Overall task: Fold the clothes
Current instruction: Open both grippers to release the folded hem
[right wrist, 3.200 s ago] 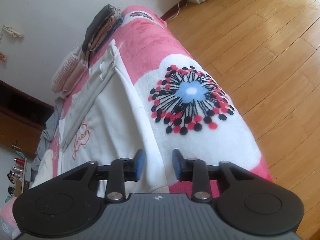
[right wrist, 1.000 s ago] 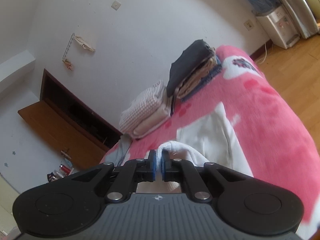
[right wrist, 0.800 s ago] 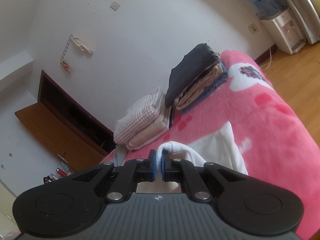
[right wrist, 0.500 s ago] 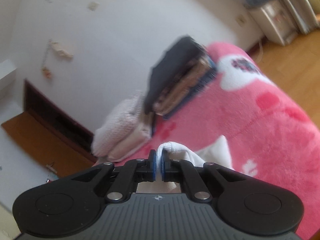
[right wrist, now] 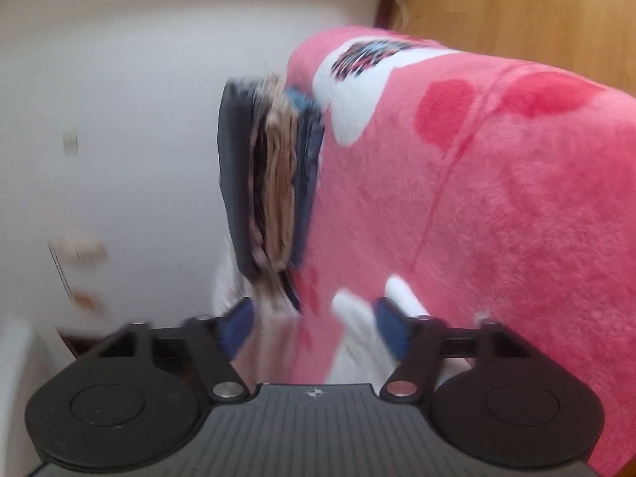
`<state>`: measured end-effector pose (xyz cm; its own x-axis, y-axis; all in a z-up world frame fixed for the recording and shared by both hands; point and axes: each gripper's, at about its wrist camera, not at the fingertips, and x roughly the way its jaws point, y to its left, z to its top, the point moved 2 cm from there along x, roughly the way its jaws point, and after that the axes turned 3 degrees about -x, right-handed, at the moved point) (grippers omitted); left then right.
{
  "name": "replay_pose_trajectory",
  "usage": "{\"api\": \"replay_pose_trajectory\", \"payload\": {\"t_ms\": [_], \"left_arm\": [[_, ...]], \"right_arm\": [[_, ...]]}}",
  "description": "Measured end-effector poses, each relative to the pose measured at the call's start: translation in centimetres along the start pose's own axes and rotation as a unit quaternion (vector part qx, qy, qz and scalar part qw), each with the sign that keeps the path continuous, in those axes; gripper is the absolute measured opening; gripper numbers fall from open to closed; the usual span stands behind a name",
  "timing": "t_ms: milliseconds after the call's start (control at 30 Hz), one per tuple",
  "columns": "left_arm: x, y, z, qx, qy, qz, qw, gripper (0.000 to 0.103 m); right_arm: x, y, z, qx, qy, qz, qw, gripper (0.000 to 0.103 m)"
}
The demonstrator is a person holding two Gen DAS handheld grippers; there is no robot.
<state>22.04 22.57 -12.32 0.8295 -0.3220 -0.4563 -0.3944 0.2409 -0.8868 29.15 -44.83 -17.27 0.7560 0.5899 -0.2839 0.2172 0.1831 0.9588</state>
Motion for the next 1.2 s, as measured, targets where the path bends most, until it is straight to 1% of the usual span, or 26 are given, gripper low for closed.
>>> {"api": "replay_pose_trajectory", "payload": {"t_ms": [67, 133, 167, 233, 300, 367, 433, 500, 533, 600, 633, 667, 733, 767, 800, 867, 933, 967, 1000, 1033, 1067, 1133, 1167, 1200], "left_arm": [[-0.9, -0.1, 0.1, 0.006, -0.008, 0.008, 0.9999, 0.037], [-2.1, -0.6, -0.3, 0.025, 0.002, 0.008, 0.9997, 0.037], [-2.9, -1.0, -0.7, 0.043, 0.015, 0.007, 0.9989, 0.037], [-5.1, -1.8, -1.8, 0.09, 0.051, 0.011, 0.9946, 0.038], [-7.5, -2.3, -3.5, 0.142, 0.101, 0.021, 0.9845, 0.039], [-10.0, -2.1, -6.1, 0.182, 0.148, 0.034, 0.9715, 0.044], [-12.3, -0.9, -8.7, 0.201, 0.183, 0.048, 0.9611, 0.046], [-13.8, 1.1, -11.0, 0.204, 0.204, 0.05, 0.9562, 0.051], [-14.2, 2.2, -12.1, 0.207, 0.208, 0.056, 0.9543, 0.054], [-14.0, 4.1, -13.8, 0.215, 0.208, 0.071, 0.9515, 0.055], [-13.7, 4.9, -14.3, 0.21, 0.202, 0.075, 0.9535, 0.055], [-13.5, 5.7, -14.6, 0.197, 0.192, 0.071, 0.959, 0.055], [-12.7, 6.6, -14.4, 0.165, 0.161, 0.048, 0.9718, 0.055], [-12.5, 6.7, -14.2, 0.154, 0.147, 0.038, 0.9764, 0.055], [-12.3, 6.6, -14.0, 0.15, 0.133, 0.03, 0.9792, 0.055], [-11.7, 6.3, -13.6, 0.148, 0.11, 0.031, 0.9824, 0.055], [-11.3, 5.9, -13.9, 0.159, 0.092, 0.038, 0.9823, 0.053], [-11.2, 5.6, -14.2, 0.171, 0.083, 0.042, 0.9808, 0.05], [-11.1, 5.2, -14.5, 0.186, 0.076, 0.049, 0.9784, 0.049], [-10.9, 5.0, -14.7, 0.201, 0.068, 0.056, 0.9757, 0.042], [-10.7, 4.7, -14.8, 0.213, 0.06, 0.065, 0.9731, 0.03], [-10.4, 4.7, -14.8, 0.221, 0.051, 0.079, 0.9706, 0.016], [-10.3, 4.6, -14.8, 0.222, 0.048, 0.084, 0.9702, 0.012], [-10.4, 4.3, -14.8, 0.225, 0.043, 0.088, 0.9695, 0.011]], "right_arm": [[-0.7, 0.4, 0.3, -0.011, -0.002, -0.007, 1.0, 0.076], [-2.3, 0.7, -0.1, -0.023, -0.008, -0.006, 1.0, 0.076], [-3.3, 0.8, -0.6, -0.025, -0.004, 0.003, 1.0, 0.076], [-6.0, 1.3, -2.4, -0.046, 0.024, 0.021, 0.998, 0.076], [-9.2, 1.8, -5.0, -0.074, 0.053, 0.032, 0.995, 0.076], [-12.3, 1.6, -8.1, -0.087, 0.096, 0.012, 0.992, 0.076], [-14.9, 0.5, -11.6, -0.094, 0.127, -0.028, 0.987, 0.076], [-16.7, -1.7, -15.0, -0.073, 0.148, -0.057, 0.985, 0.076], [-17.1, -2.8, -16.4, -0.061, 0.157, -0.069, 0.983, 0.076], [-17.4, -4.8, -18.1, -0.056, 0.153, -0.096, 0.982, 0.076], [-17.2, -5.5, -18.4, -0.057, 0.15, -0.11, 0.981, 0.073], [-16.9, -5.9, -18.3, -0.06, 0.14, -0.111, 0.982, 0.072], [-16.3, -5.8, -17.8, -0.054, 0.114, -0.106, 0.986, 0.072], [-15.9, -5.6, -17.6, -0.055, 0.101, -0.107, 0.988, 0.072], [-15.5, -5.4, -17.3, -0.057, 0.088, -0.108, 0.989, 0.07], [-14.8, -5.0, -16.7, -0.06, 0.062, -0.109, 0.99, 0.07], [-14.1, -4.9, -16.5, -0.061, 0.04, -0.103, 0.992, 0.07], [-13.8, -4.9, -16.4, -0.06, 0.029, -0.099, 0.993, 0.069], [-13.4, -4.9, -16.3, -0.06, 0.018, -0.095, 0.994, 0.068], [-13.2, -5.3, -16.2, -0.057, 0.007, -0.091, 0.994, 0.067], [-12.9, -5.6, -16.0, -0.054, -0.004, -0.087, 0.995, 0.065], [-12.8, -5.5, -15.9, -0.062, -0.015, -0.088, 0.994, 0.052], [-12.7, -5.4, -15.9, -0.066, -0.021, -0.089, 0.994, 0.045], [-12.6, -5.4, -15.9, -0.07, -0.026, -0.09, 0.993, 0.023]]}}
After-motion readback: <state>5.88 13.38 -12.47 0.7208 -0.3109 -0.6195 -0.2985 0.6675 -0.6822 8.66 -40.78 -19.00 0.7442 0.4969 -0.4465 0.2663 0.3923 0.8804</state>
